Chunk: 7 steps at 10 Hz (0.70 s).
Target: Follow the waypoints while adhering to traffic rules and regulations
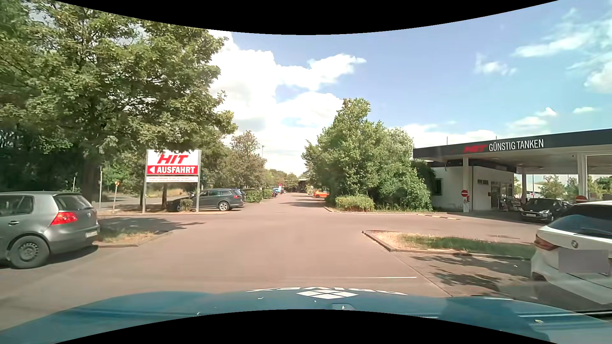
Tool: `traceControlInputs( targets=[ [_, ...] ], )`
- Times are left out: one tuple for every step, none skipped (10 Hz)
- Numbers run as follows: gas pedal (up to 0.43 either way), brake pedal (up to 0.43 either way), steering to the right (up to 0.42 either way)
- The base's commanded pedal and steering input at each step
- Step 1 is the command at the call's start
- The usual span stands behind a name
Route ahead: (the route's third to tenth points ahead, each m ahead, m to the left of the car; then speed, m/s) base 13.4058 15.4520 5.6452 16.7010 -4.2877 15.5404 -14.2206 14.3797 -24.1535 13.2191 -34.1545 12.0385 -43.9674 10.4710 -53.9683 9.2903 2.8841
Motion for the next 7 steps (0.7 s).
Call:
traceControlInputs(
  targets=[
    [0.0,0.0,-0.005],
    [0.0,0.0,-0.005],
    [0.0,0.0,-0.005],
    [0.0,0.0,-0.005],
    [0.0,0.0,-0.005],
    [0.0,0.0,-0.005],
    [0.0,0.0,-0.005]
  ],
)
